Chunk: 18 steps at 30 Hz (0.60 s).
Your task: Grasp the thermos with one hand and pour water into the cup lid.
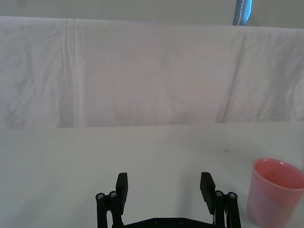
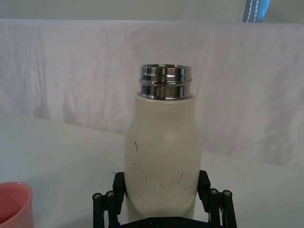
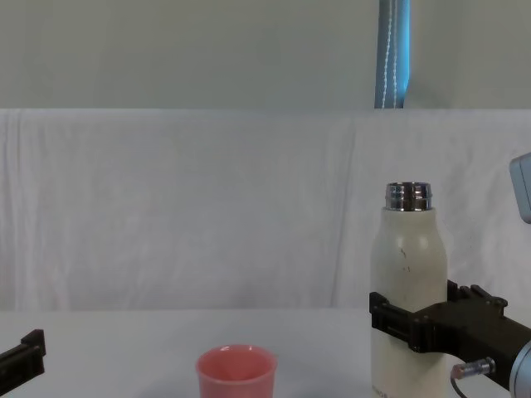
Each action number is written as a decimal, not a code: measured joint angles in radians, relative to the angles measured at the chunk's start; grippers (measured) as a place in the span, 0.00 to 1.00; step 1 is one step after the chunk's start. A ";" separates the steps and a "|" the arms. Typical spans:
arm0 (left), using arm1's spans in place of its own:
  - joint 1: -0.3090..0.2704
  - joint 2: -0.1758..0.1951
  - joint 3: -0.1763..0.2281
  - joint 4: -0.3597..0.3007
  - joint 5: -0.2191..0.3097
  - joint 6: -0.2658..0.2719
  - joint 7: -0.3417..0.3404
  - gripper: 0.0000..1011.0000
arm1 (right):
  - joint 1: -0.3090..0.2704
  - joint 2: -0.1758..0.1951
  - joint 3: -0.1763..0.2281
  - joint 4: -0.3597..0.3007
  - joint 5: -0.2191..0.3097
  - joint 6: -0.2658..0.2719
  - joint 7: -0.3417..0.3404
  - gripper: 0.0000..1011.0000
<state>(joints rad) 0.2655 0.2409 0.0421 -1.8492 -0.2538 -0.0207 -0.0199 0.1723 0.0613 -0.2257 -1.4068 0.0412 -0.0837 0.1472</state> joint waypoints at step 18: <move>0.000 0.000 0.000 0.000 0.000 0.000 0.000 0.99 | -0.014 0.041 -0.016 -0.053 -0.050 -0.056 0.009 0.94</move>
<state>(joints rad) 0.2655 0.2410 0.0421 -1.8492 -0.2539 -0.0208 -0.0199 0.1580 0.1027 -0.2420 -1.4593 -0.0093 -0.1399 0.1561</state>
